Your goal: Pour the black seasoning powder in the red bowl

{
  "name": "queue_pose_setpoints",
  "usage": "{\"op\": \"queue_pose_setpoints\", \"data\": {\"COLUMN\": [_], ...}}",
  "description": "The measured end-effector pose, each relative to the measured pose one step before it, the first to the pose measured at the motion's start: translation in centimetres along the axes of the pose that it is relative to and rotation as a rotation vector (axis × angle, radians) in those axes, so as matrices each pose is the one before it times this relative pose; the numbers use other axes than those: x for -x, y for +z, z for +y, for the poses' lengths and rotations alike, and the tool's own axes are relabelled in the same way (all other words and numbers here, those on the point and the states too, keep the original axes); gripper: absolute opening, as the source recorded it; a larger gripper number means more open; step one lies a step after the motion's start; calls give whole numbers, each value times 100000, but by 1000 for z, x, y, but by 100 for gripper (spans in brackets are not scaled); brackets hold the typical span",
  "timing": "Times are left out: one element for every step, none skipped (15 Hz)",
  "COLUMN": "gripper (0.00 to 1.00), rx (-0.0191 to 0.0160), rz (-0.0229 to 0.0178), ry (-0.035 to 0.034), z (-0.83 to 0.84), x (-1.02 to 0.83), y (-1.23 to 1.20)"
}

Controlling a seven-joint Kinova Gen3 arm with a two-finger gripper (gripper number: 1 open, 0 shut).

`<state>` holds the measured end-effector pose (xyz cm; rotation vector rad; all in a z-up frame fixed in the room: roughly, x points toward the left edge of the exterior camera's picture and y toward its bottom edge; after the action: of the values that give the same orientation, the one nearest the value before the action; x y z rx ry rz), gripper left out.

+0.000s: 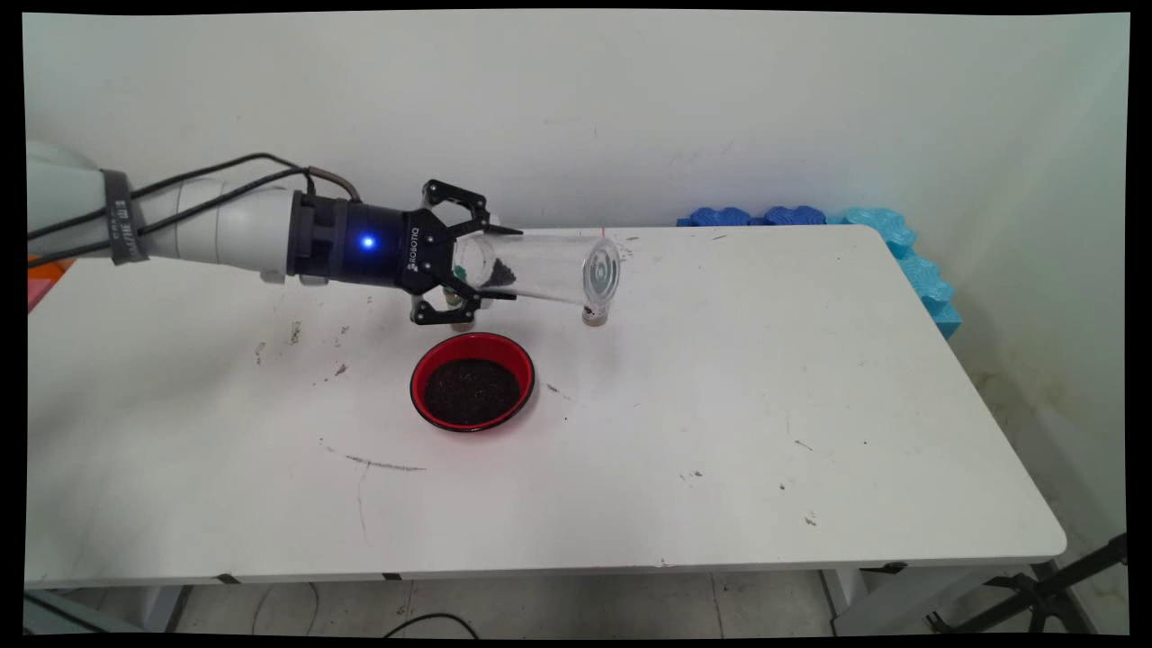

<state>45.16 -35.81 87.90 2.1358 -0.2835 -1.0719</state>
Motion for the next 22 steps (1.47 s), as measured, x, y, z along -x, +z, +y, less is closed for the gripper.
{"op": "queue_pose_setpoints", "data": {"gripper": [0,0,0,0,0,0,0,0,0,0,0,0,0,0,0,0,0,0,0,0,0,0], "rx": [-732,-581,-547,-211,-303,-222,-192,-127,-69,-89,-60,-72,-70,-87,-99,-150,-77,-168,-95,-36,96,137], "rz": [-358,-372,-429,-315,-380,-384,-429,-307,-333,-188,-150,-234,-350,-345,-406,-335,-349,-594,-776,-551,-953,-912], "ry": [5441,4747,5471,4816,5383,5201,5075,4320,4965,4960,4106,4802,4460,5411,5857,6017,4930,5556,4986,3196,4917,5291], "z": [180,190,231,240,291,310,310,267,329,353,295,352,326,375,423,440,373,404,347,226,364,404], "x": [250,206,252,225,214,208,182,130,132,91,66,62,27,37,6,-26,-29,-24,11,7,39,23], "y": [-66,-13,-39,-55,-14,-35,-25,-33,-35,-17,-37,-35,-10,-55,-36,-54,-52,-46,-41,-18,-19,-33]}}
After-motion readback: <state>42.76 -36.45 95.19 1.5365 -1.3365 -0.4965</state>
